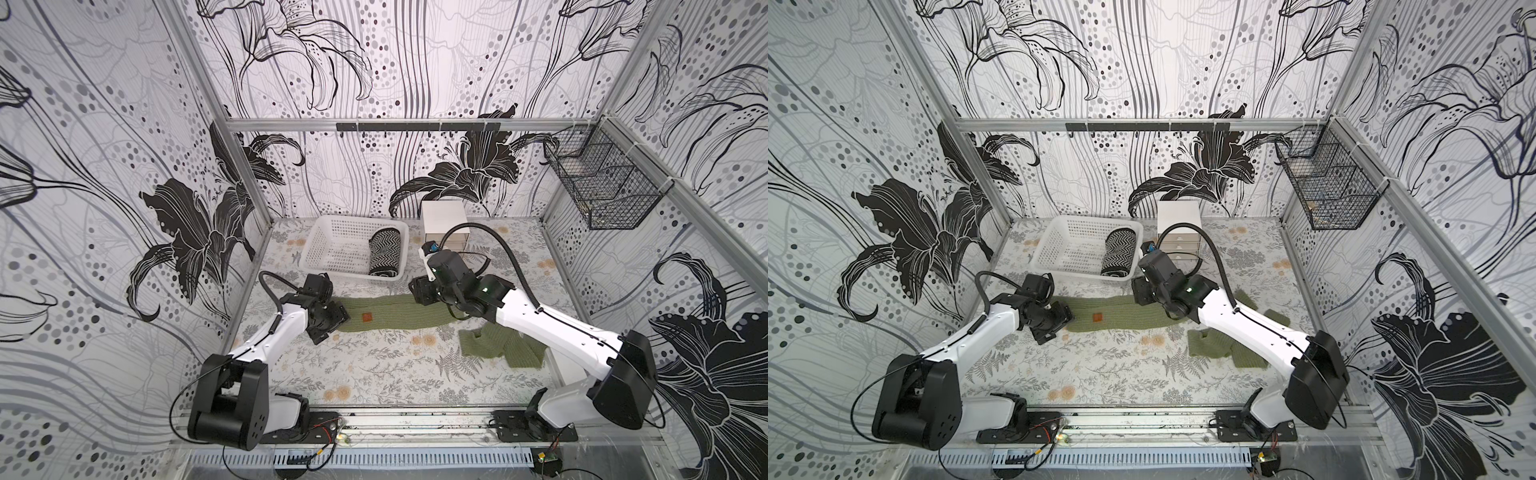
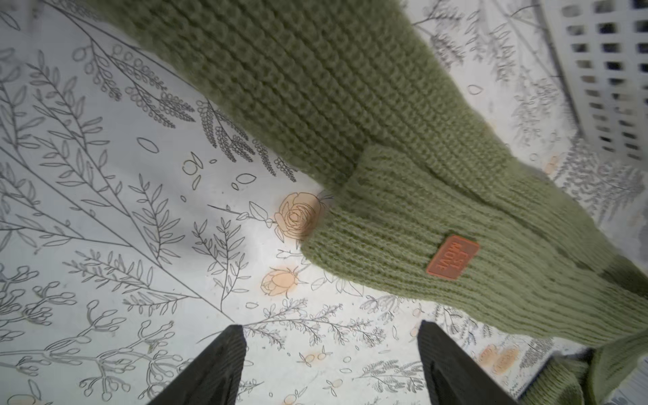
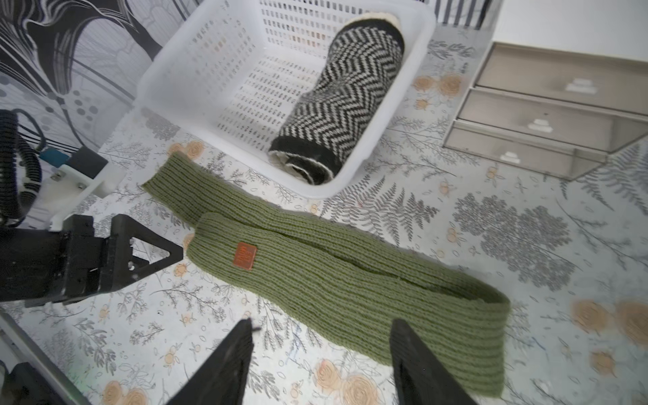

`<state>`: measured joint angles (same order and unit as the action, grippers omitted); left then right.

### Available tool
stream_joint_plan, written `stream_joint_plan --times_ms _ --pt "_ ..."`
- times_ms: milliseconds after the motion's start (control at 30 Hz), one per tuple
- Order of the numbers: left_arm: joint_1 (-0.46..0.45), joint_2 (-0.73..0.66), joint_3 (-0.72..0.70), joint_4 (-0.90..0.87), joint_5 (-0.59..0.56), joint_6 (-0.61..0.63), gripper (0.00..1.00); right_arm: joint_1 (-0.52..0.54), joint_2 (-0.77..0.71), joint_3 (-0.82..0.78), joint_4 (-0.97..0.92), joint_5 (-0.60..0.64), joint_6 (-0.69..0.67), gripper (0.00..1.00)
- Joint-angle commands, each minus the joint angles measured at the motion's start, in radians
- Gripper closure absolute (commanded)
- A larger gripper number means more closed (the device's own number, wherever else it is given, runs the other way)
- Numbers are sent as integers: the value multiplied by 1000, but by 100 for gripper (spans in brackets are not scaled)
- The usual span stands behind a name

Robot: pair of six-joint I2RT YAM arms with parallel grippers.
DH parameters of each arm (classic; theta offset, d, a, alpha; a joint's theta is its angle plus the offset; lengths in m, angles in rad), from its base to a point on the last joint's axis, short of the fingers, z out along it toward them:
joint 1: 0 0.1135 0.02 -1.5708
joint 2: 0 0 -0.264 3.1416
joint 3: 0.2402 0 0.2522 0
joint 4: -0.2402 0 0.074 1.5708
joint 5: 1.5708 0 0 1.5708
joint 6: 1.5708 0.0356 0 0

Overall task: Roll up the scarf and place it into the basket
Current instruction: Fold the scarf at the center of the board.

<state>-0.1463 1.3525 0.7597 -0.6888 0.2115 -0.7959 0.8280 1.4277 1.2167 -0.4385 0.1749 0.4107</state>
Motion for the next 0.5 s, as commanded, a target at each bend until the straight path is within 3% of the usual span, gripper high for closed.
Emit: stream_joint_plan --times_ms 0,167,300,333,400,467 --pt "-7 38 -6 100 -38 -30 31 -16 -60 -55 -23 68 -2 36" --pt "-37 147 9 195 -16 -15 40 -37 -112 -112 -21 79 15 36" --pt "-71 211 24 216 -37 -24 54 -45 -135 -140 -19 88 25 36" --pt "-78 223 25 214 -46 -25 60 -48 -142 -147 -16 93 26 36" --pt "-83 231 24 194 -64 -32 87 -56 -152 -157 -14 96 26 36" --pt "-84 187 27 157 -93 -36 94 -64 -160 -170 -8 99 28 36"
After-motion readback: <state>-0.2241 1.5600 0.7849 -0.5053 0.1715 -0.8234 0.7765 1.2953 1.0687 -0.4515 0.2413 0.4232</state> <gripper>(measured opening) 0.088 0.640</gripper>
